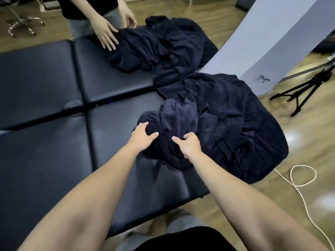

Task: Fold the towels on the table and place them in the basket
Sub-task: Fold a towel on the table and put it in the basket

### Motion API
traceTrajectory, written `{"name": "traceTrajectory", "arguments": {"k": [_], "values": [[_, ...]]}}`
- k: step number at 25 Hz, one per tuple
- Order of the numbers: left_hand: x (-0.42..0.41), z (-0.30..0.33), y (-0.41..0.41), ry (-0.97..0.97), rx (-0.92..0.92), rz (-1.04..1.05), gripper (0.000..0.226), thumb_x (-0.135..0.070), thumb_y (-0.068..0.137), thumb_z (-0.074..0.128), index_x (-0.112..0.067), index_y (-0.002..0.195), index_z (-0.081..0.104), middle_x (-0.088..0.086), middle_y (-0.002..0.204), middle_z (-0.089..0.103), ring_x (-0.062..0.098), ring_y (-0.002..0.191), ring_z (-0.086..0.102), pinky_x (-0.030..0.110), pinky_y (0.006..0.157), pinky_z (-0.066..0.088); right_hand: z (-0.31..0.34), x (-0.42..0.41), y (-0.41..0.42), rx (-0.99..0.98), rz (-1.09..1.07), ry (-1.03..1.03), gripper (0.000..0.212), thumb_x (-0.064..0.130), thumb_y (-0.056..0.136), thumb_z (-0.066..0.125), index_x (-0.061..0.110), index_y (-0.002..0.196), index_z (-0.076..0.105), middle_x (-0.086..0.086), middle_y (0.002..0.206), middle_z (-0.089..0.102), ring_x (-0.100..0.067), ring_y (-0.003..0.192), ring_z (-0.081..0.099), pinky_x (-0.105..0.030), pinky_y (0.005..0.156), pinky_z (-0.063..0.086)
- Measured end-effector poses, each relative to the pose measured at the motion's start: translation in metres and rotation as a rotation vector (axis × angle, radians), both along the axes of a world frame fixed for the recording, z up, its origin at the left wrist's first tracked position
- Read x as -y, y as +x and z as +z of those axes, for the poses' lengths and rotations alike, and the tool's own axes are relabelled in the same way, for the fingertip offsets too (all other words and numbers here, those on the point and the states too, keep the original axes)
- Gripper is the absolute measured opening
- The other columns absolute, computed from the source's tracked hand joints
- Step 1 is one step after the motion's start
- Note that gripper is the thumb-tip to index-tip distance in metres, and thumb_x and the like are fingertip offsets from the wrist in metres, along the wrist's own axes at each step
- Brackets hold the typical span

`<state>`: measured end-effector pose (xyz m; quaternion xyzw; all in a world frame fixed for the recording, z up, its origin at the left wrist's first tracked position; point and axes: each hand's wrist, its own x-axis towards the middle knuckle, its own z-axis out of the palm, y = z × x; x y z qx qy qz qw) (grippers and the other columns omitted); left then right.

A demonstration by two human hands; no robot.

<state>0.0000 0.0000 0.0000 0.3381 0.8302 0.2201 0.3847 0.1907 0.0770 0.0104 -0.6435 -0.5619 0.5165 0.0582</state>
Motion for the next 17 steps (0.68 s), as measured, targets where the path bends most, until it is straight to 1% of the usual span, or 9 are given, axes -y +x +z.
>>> {"name": "traceTrajectory", "arguments": {"k": [3, 5, 8, 9, 10, 11, 12, 15, 17], "values": [[-0.012, -0.014, -0.007, -0.045, 0.130, 0.277, 0.092, -0.047, 0.087, 0.074, -0.017, 0.159, 0.025, 0.005, 0.162, 0.034, 0.027, 0.145, 0.038, 0.044, 0.118, 0.034, -0.004, -0.004, 0.001, 0.031, 0.038, 0.015, 0.037, 0.043, 0.086, 0.077, 0.017, 0.088, 0.051, -0.001, 0.087, 0.059, -0.021, 0.071, 0.054, -0.032, 0.067, 0.049], [-0.017, -0.021, -0.008, -0.062, 0.201, 0.378, 0.090, -0.049, 0.084, 0.076, -0.015, 0.154, 0.030, 0.006, 0.152, 0.047, 0.030, 0.133, 0.051, 0.043, 0.111, 0.043, -0.009, 0.000, 0.001, 0.010, 0.030, 0.026, 0.040, 0.036, 0.089, 0.075, 0.017, 0.074, 0.044, 0.002, 0.072, 0.051, -0.016, 0.063, 0.046, -0.031, 0.061, 0.041], [-0.021, -0.028, -0.006, -0.093, 0.232, 0.445, 0.075, -0.051, 0.085, 0.075, -0.008, 0.140, 0.048, 0.010, 0.129, 0.064, 0.029, 0.094, 0.066, 0.038, 0.081, 0.055, -0.003, 0.005, -0.003, -0.132, 0.000, 0.028, 0.043, 0.030, 0.094, 0.069, 0.019, 0.068, 0.037, 0.008, 0.059, 0.036, -0.013, 0.056, 0.032, -0.029, 0.058, 0.033], [-0.020, -0.030, -0.003, -0.105, 0.251, 0.434, 0.063, -0.052, 0.086, 0.073, -0.008, 0.129, 0.056, 0.010, 0.118, 0.067, 0.029, 0.085, 0.065, 0.036, 0.076, 0.054, 0.001, 0.007, -0.006, -0.183, -0.011, 0.036, 0.044, 0.029, 0.096, 0.066, 0.020, 0.067, 0.034, 0.009, 0.058, 0.032, -0.012, 0.055, 0.028, -0.028, 0.056, 0.031], [-0.018, -0.033, -0.003, -0.111, 0.266, 0.413, 0.048, -0.050, 0.089, 0.071, -0.009, 0.112, 0.065, 0.009, 0.105, 0.068, 0.030, 0.082, 0.062, 0.034, 0.076, 0.052, 0.006, 0.008, -0.009, -0.227, -0.023, 0.042, 0.044, 0.030, 0.098, 0.063, 0.022, 0.068, 0.032, 0.010, 0.059, 0.029, -0.011, 0.055, 0.025, -0.027, 0.054, 0.028], [-0.015, -0.035, -0.003, -0.109, 0.272, 0.389, 0.037, -0.047, 0.092, 0.069, -0.011, 0.093, 0.067, 0.008, 0.093, 0.065, 0.028, 0.080, 0.058, 0.033, 0.077, 0.049, 0.010, 0.008, -0.012, -0.270, -0.036, 0.047, 0.044, 0.030, 0.100, 0.060, 0.022, 0.069, 0.030, 0.009, 0.061, 0.027, -0.010, 0.055, 0.023, -0.025, 0.053, 0.026], [-0.011, -0.035, -0.002, -0.103, 0.276, 0.382, 0.034, -0.043, 0.095, 0.066, -0.012, 0.083, 0.065, 0.007, 0.086, 0.062, 0.026, 0.080, 0.053, 0.033, 0.078, 0.046, 0.014, 0.008, -0.014, -0.297, -0.050, 0.057, 0.043, 0.031, 0.102, 0.057, 0.023, 0.070, 0.028, 0.008, 0.063, 0.025, -0.009, 0.055, 0.021, -0.024, 0.051, 0.024], [-0.001, -0.029, -0.008, 0.018, 0.268, 0.454, 0.027, -0.038, 0.102, 0.057, -0.016, 0.088, 0.061, 0.006, 0.088, 0.055, 0.020, 0.081, 0.046, 0.033, 0.074, 0.040, 0.036, 0.011, -0.023, -0.332, -0.107, 0.093, 0.040, 0.032, 0.107, 0.047, 0.021, 0.074, 0.028, 0.006, 0.067, 0.026, -0.007, 0.056, 0.022, -0.020, 0.050, 0.025], [0.003, -0.020, -0.016, 0.143, 0.337, 0.588, 0.034, -0.044, 0.104, 0.047, -0.016, 0.090, 0.059, 0.004, 0.088, 0.055, 0.020, 0.079, 0.046, 0.032, 0.069, 0.039, 0.047, 0.010, -0.028, -0.342, -0.170, 0.094, 0.039, 0.035, 0.107, 0.043, 0.020, 0.075, 0.027, 0.006, 0.069, 0.026, -0.008, 0.059, 0.025, -0.024, 0.055, 0.026]]}}
